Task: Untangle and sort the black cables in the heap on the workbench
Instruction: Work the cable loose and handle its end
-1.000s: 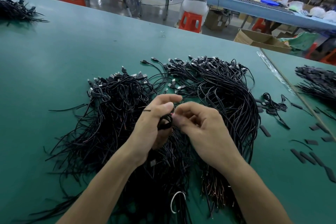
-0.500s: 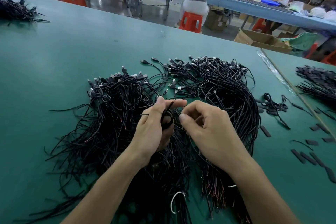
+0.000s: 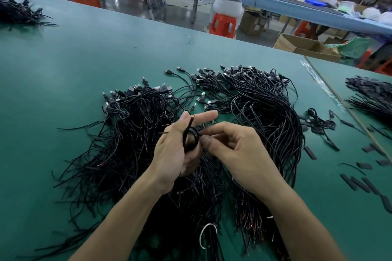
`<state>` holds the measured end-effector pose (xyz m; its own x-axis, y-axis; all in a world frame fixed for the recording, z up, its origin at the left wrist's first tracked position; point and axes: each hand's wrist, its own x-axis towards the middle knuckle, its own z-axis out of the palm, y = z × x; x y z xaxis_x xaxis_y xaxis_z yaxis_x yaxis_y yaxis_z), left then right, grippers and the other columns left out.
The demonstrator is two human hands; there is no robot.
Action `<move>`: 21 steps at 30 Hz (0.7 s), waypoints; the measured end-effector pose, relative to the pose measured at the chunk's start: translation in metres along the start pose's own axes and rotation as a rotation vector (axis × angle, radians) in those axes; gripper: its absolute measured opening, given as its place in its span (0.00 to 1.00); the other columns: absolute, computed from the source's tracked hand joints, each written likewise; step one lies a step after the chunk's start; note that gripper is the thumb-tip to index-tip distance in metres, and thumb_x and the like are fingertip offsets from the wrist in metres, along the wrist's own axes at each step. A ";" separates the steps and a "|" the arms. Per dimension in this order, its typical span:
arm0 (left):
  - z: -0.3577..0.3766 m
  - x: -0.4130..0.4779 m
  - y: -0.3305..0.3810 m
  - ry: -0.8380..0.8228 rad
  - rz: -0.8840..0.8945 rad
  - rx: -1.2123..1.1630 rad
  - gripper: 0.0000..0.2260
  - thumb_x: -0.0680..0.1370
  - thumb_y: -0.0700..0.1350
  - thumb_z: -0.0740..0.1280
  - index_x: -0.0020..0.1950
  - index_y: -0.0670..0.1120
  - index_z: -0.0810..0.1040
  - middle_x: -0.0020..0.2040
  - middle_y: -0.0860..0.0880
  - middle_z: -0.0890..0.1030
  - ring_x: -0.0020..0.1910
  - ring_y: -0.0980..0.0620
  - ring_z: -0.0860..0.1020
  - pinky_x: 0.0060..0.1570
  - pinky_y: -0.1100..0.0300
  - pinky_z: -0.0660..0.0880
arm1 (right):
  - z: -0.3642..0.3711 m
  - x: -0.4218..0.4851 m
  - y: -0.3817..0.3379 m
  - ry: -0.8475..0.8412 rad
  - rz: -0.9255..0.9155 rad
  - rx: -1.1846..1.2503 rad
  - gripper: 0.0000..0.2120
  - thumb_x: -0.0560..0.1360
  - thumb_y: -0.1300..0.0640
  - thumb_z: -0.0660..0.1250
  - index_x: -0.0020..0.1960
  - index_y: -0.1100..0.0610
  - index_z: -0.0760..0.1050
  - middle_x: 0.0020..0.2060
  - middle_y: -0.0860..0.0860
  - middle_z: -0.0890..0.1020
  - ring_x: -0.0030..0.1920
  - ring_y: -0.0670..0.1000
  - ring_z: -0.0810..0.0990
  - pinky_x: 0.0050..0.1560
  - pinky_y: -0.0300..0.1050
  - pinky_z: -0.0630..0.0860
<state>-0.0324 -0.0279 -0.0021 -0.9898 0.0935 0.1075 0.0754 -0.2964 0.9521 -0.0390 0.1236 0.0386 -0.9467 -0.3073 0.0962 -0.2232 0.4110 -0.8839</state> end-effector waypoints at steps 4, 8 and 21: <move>0.001 0.000 -0.001 -0.006 -0.006 -0.009 0.23 0.84 0.59 0.48 0.64 0.56 0.81 0.20 0.55 0.61 0.17 0.55 0.56 0.20 0.66 0.60 | 0.002 0.000 -0.003 0.049 -0.026 0.039 0.03 0.75 0.60 0.73 0.45 0.53 0.83 0.38 0.50 0.85 0.40 0.52 0.84 0.47 0.54 0.81; 0.006 0.000 0.000 0.086 0.115 0.053 0.21 0.78 0.59 0.57 0.57 0.50 0.83 0.21 0.56 0.69 0.18 0.60 0.64 0.19 0.67 0.62 | 0.001 0.000 -0.009 0.019 -0.130 -0.217 0.05 0.76 0.60 0.72 0.46 0.52 0.84 0.38 0.46 0.83 0.41 0.44 0.80 0.43 0.35 0.76; 0.012 0.004 -0.003 0.259 0.008 0.071 0.32 0.81 0.64 0.50 0.41 0.46 0.86 0.24 0.54 0.75 0.21 0.60 0.70 0.21 0.67 0.65 | 0.010 -0.003 -0.002 -0.059 -0.221 -0.409 0.07 0.80 0.59 0.67 0.53 0.53 0.84 0.55 0.40 0.80 0.61 0.41 0.76 0.61 0.46 0.76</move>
<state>-0.0355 -0.0153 -0.0016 -0.9864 -0.1576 0.0470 0.0827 -0.2281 0.9701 -0.0339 0.1150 0.0351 -0.8538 -0.4693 0.2254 -0.5027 0.6307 -0.5912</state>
